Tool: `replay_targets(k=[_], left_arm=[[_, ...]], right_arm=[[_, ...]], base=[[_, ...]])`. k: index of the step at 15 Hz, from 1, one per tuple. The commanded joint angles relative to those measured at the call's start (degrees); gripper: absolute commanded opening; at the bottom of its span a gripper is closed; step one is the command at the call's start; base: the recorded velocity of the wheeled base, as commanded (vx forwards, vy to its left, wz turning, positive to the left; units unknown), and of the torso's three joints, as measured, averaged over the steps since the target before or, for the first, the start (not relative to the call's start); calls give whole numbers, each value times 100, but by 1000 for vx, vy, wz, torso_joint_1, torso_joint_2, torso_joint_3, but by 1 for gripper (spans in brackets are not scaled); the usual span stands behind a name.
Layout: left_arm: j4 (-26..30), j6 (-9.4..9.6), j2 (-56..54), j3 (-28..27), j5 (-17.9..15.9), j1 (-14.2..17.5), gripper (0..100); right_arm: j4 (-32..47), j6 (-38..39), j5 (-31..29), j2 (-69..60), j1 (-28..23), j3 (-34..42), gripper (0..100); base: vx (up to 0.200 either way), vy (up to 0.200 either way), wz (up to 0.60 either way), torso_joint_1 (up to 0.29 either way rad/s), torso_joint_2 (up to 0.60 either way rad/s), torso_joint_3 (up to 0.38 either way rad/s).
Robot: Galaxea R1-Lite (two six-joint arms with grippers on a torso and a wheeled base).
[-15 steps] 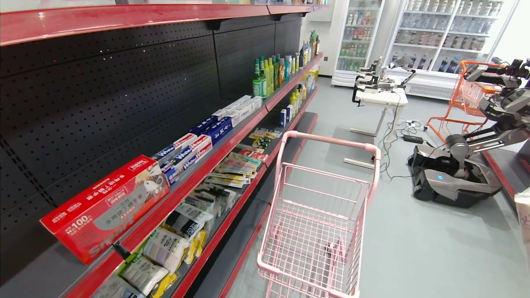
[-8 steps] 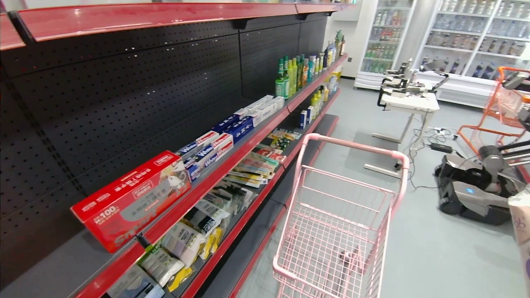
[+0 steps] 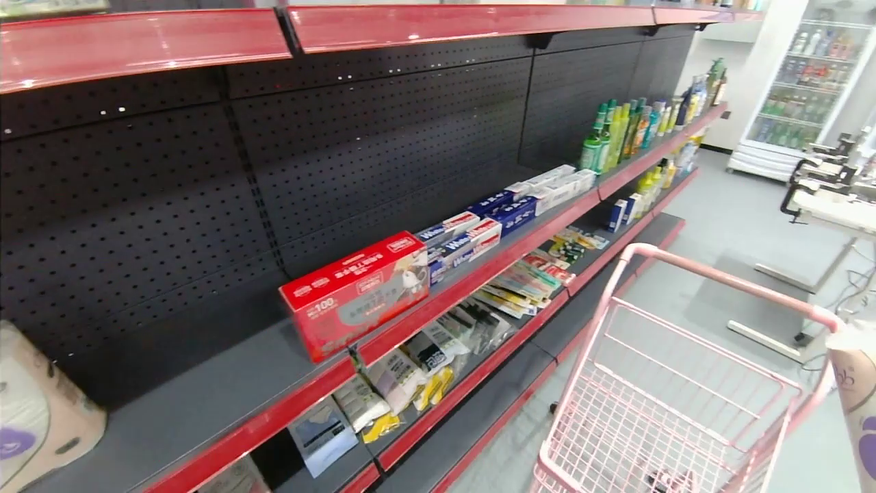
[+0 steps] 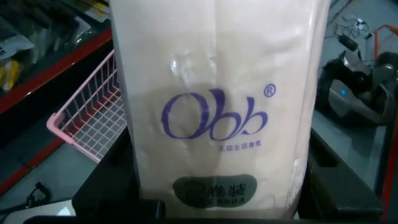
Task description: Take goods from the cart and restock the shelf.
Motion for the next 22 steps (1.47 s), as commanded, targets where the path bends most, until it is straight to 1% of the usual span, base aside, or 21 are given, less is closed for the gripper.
replay_targets(k=[1, 18, 22], left_arm=[[-2, -1, 7, 0, -2, 4, 100], [-2, 8, 7, 0, -2, 4, 100], [-2, 8, 16, 0, -2, 4, 100]], right_arm=[[0, -3, 1, -7, 107, 46, 0], [0, -135, 1, -288, 212, 345, 0], [17, -117, -8, -666, 186, 468, 0]], base=[[0, 0, 600, 2, 2, 7], [0, 0, 600, 3, 2, 3], [0, 0, 0, 0, 0, 0]])
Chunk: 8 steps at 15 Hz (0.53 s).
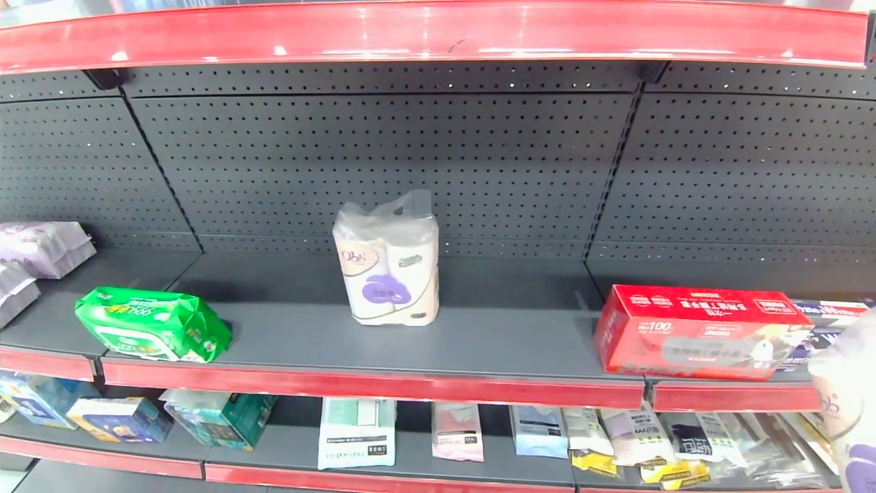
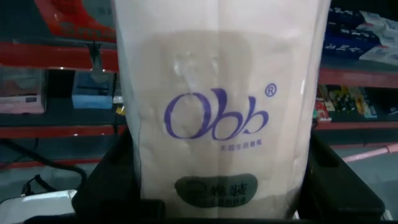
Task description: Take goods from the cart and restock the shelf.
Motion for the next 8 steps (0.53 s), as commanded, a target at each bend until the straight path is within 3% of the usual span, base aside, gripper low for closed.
replay_targets(k=[1, 3, 6, 7, 8], left_arm=[[-6, 2, 22, 0, 1, -2, 100], [-14, 195, 40, 0, -52, -2, 100], [3, 248, 146, -334, -246, -11, 100], [144, 107, 1420, -1608, -395, -37, 100], [135, -341, 2264, -2320, -412, -55, 100]], right_arm=[[-10, 15, 1, -255, -10, 55, 0], [-10, -3, 9, -527, -10, 126, 0], [8, -3, -8, -932, -10, 161, 0], [8, 15, -61, -1081, -37, 249, 0], [-1, -3, -52, -1204, -72, 372, 0]], base=[[0, 0, 0, 0, 0, 0], [0, 0, 0, 0, 0, 0], [0, 0, 0, 0, 0, 0], [0, 0, 0, 0, 0, 0], [0, 0, 0, 0, 0, 0]])
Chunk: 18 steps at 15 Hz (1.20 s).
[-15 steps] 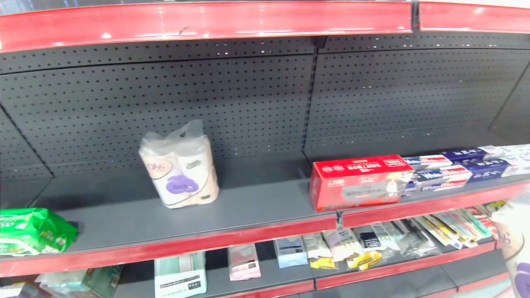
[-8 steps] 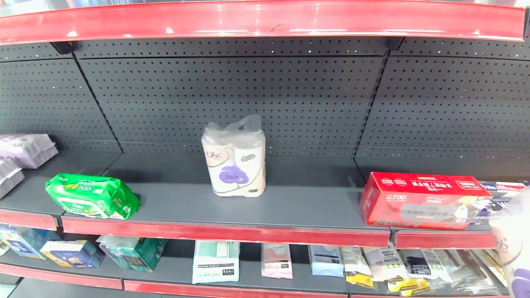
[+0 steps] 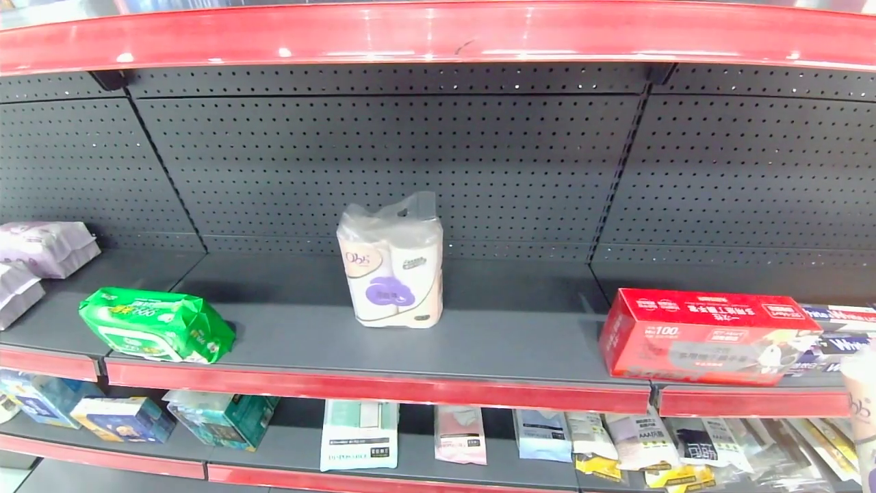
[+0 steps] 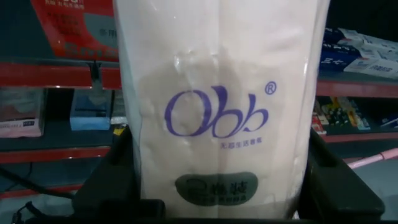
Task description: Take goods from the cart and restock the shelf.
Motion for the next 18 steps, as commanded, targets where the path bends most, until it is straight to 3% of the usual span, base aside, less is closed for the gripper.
replay_targets(k=[1, 4, 5, 6, 8, 9, 12, 13, 18], left_arm=[[52, -475, 2466, -1779, -90, -13, 100], [-405, -396, 3749, -1796, 543, 181, 100], [-510, -115, 3995, -1761, 472, 172, 100], [-528, 254, 4312, -1761, 358, 181, 100], [-1029, 421, 4971, -1770, -521, 216, 100], [-1459, 544, 5419, -1770, -732, 313, 100], [-2927, 1001, 6729, -1779, -1461, 972, 100], [-3103, 1124, 6966, -1831, -1496, 1016, 100], [-3094, 1133, 7089, -1911, -1514, 981, 100]], right_arm=[[-12, -17, -1, -432, -38, 217, 0], [-12, -61, 8, -528, -38, 226, 0], [-21, -34, 8, -502, -38, 209, 0], [-21, 19, 25, -511, -38, 217, 0], [-12, 106, 34, -511, -20, 217, 0], [5, 115, 43, -511, -11, 235, 0], [-4, 62, 52, -370, 6, 314, 0], [-21, 27, 17, -265, -20, 305, 0], [-821, -105, -370, 377, -372, 305, 0]], base=[[0, 0, 0, 0, 0, 0], [0, 0, 0, 0, 0, 0], [0, 0, 0, 0, 0, 0], [0, 0, 0, 0, 0, 0], [0, 0, 0, 0, 0, 0], [0, 0, 0, 0, 0, 0], [0, 0, 0, 0, 0, 0], [0, 0, 0, 0, 0, 0], [0, 0, 0, 0, 0, 0]])
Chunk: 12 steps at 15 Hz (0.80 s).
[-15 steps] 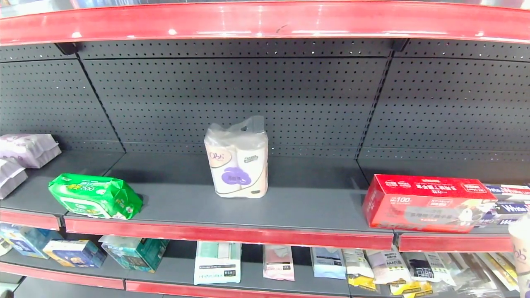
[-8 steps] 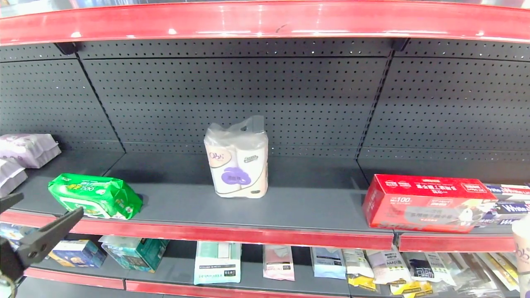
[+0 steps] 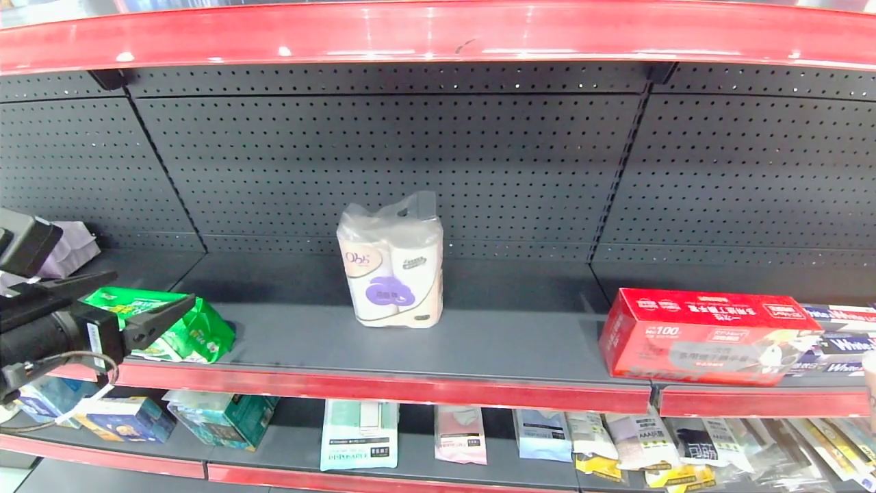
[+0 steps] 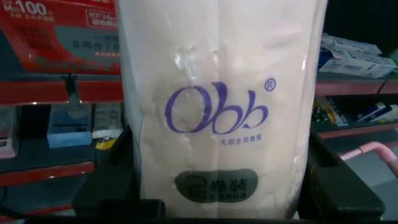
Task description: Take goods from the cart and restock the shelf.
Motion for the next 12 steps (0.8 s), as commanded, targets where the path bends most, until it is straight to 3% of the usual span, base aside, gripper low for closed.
replay_targets(k=[1, 3, 7, 9, 11, 12], left_arm=[[0, 6, 161, 31, -27, 9, 100], [9, 6, 205, 39, -177, 9, 100], [-9, 76, 671, -154, -555, 9, 100], [-9, 489, 1339, -461, -1144, 44, 100], [-27, 893, 2209, -1165, -1759, 97, 100], [-9, 955, 2499, -1437, -2049, 97, 100]], right_arm=[[-476, -39, -73, 579, -465, -3, 0], [-704, -232, -65, 711, -904, -3, 0], [-669, -249, -65, 711, -1001, -3, 0], [-660, -276, -65, 720, -1001, -38, 0], [-643, -320, -91, 711, -1001, -73, 0], [-634, -337, -91, 693, -1001, -65, 0]], base=[[0, 0, 0, 0, 0, 0], [0, 0, 0, 0, 0, 0], [0, 0, 0, 0, 0, 0], [0, 0, 0, 0, 0, 0], [0, 0, 0, 0, 0, 0], [0, 0, 0, 0, 0, 0]])
